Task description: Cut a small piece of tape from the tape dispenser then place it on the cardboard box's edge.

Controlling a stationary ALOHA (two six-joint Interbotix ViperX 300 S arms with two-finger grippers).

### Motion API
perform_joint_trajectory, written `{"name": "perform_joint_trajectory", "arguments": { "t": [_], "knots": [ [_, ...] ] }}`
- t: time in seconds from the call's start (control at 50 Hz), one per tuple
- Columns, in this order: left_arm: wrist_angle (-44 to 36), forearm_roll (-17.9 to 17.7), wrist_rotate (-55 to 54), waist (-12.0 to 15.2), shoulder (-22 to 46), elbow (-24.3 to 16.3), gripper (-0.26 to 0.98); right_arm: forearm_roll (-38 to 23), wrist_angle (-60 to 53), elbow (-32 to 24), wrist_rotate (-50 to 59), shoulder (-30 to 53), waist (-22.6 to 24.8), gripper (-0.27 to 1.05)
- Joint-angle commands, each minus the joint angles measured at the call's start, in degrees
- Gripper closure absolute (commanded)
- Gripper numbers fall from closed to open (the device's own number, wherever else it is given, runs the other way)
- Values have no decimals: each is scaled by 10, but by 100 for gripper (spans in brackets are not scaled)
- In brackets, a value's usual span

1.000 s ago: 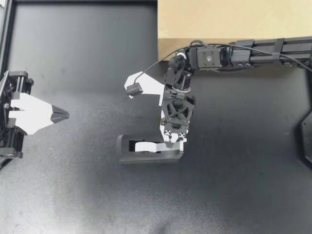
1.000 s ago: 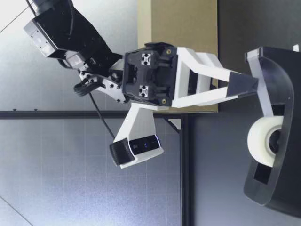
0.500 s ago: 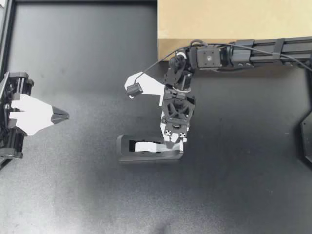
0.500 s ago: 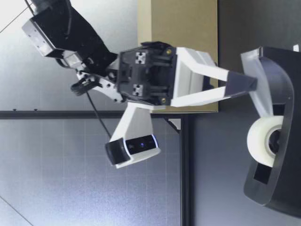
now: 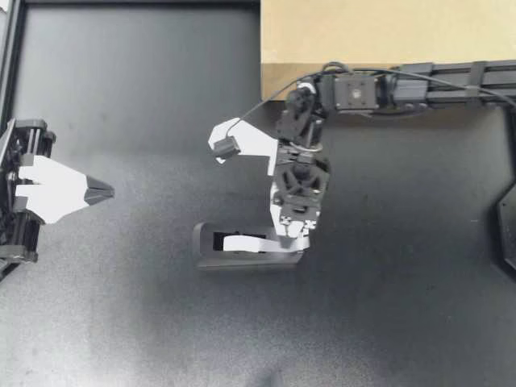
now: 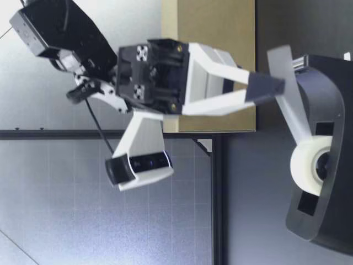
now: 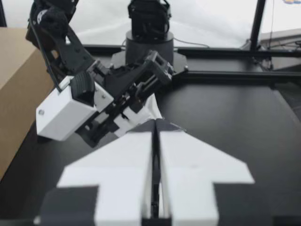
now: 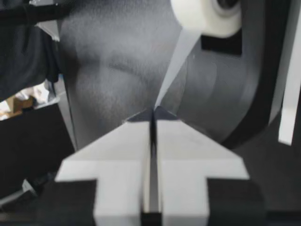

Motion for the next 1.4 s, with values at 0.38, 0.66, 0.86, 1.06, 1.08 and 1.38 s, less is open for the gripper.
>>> {"name": "perform_joint_trajectory", "arguments": {
  "t": [0.38, 0.66, 0.86, 1.06, 1.08, 1.38],
  "knots": [
    [-5, 0, 0, 0, 3, -11, 85, 1, -12, 73, 0, -75, -23, 86],
    [-5, 0, 0, -1, 3, -10, 85, 2, -30, 91, -3, -74, -24, 86],
    [-5, -1, 0, -1, 6, -7, 85, 1, -69, 109, -5, -55, -24, 86],
    [-5, -1, -2, -1, 16, -6, 85, 2, -103, 119, -6, -43, -23, 86],
    [-5, -3, -2, -1, 18, -7, 85, 1, -106, 120, -6, -42, -24, 86],
    [-5, -40, -2, -1, 34, -7, 79, 1, -124, 143, -8, -47, -24, 86]
  ]
}}
